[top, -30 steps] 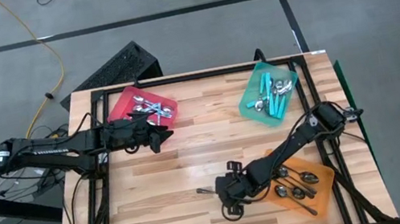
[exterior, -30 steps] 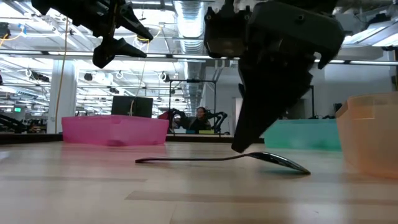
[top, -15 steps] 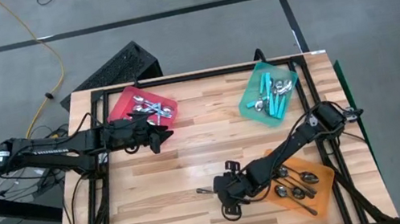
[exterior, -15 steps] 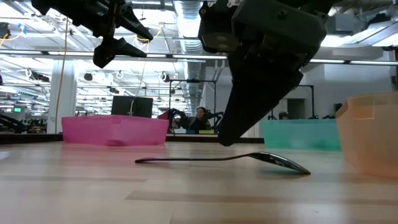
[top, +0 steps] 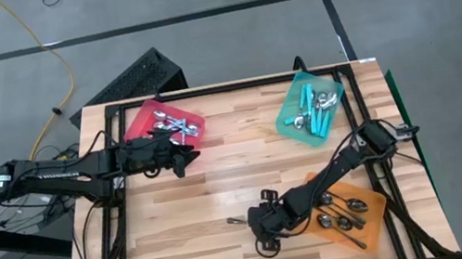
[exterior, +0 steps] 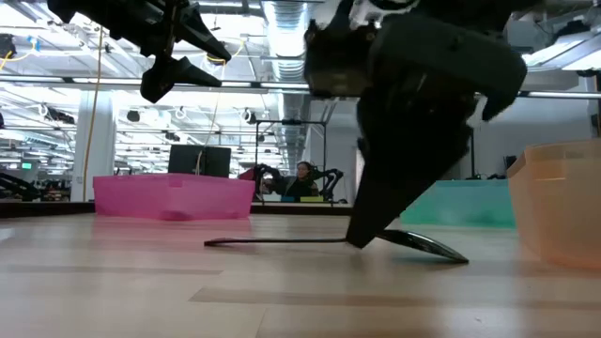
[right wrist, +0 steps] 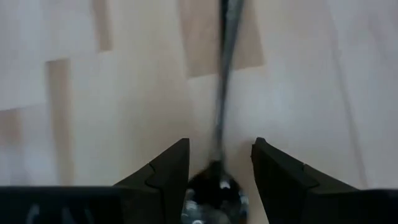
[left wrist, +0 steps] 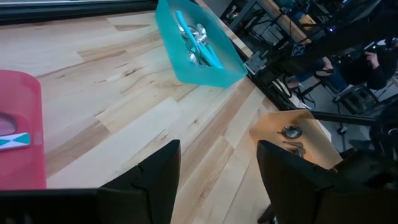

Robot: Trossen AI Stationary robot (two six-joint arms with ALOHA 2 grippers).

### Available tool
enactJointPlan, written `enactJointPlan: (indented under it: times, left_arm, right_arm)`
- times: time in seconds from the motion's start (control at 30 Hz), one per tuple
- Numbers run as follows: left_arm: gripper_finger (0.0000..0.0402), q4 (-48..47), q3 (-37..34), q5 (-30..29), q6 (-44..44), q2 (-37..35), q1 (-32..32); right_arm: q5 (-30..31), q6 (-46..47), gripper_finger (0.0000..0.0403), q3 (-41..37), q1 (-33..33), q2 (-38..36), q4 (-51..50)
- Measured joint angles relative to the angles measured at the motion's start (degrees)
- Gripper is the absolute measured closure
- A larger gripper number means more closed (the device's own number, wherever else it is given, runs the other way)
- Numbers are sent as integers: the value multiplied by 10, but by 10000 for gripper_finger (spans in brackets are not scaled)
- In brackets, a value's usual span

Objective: Sort silverware by color (type)
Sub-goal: Put the black spoon into the orange bin

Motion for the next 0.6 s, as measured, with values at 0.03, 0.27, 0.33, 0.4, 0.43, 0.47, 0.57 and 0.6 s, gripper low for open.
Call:
enactJointPlan:
  times: [0.03,0.27,0.33,0.4,0.43,0.47,0.57,0.6]
  left_arm:
    - [205,0,0,0,0,0,0]
    - [205,0,0,0,0,0,0]
    - [205,-1,0,-3,-1,0,0]
    - [205,1,0,-7,-1,0,0]
    - [205,0,0,-7,-1,0,0]
    - [205,0,0,-7,-1,0,0]
    - [205,0,0,-7,-2,0,0]
    - [205,0,0,-7,-3,0,0]
  right_arm:
    - [-10,7,210,1,2,7,7]
    - [-9,18,226,5,7,10,-26]
    - [-10,19,247,13,5,10,-47]
    - [-16,22,272,17,2,11,-64]
    - [-16,23,285,17,2,11,-64]
    - [-16,25,297,17,2,11,-64]
    - [-17,27,327,17,2,11,-67]
    - [-17,27,336,17,0,11,-68]
